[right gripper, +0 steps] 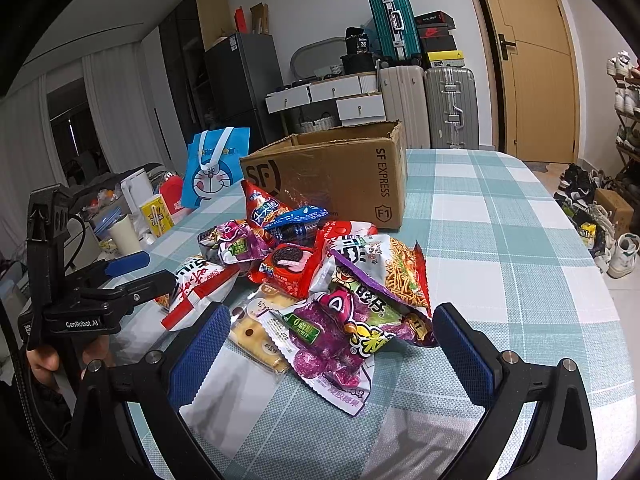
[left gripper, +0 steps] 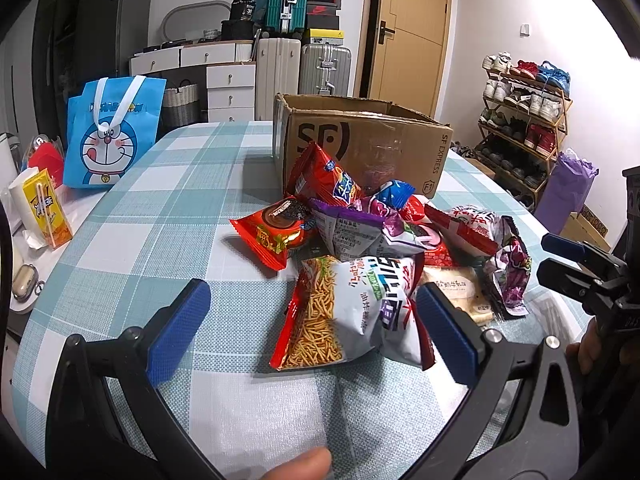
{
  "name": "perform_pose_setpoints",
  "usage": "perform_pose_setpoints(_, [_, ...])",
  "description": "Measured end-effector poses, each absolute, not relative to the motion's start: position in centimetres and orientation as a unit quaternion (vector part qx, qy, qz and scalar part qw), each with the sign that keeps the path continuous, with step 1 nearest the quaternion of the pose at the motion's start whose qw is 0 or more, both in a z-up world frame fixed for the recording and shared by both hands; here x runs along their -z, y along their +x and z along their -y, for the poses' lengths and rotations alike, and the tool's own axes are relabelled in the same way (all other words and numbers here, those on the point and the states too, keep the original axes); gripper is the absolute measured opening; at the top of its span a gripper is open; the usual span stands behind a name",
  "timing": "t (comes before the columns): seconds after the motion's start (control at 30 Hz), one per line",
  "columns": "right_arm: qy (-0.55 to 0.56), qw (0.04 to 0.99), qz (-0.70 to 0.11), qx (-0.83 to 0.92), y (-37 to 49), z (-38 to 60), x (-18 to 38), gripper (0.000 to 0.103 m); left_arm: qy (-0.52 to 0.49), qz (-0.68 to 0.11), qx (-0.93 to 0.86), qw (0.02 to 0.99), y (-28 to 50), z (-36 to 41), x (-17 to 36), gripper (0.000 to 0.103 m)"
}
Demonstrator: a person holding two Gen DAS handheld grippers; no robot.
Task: Organize snacks
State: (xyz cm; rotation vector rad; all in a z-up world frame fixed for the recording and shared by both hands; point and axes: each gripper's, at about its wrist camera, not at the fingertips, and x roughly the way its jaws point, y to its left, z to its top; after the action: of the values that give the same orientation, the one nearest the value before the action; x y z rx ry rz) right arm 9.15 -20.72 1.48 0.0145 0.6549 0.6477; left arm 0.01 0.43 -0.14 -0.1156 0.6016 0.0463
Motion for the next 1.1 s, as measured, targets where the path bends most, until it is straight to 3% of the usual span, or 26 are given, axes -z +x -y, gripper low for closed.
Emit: perform_pose_setpoints(1.1, [0.004,0.894,-0.333,-0.301,9.87,20.44,-0.86,0.103,-0.053,-0.302,-0.026,0.951,0.06,-0.26,0.21,0.103])
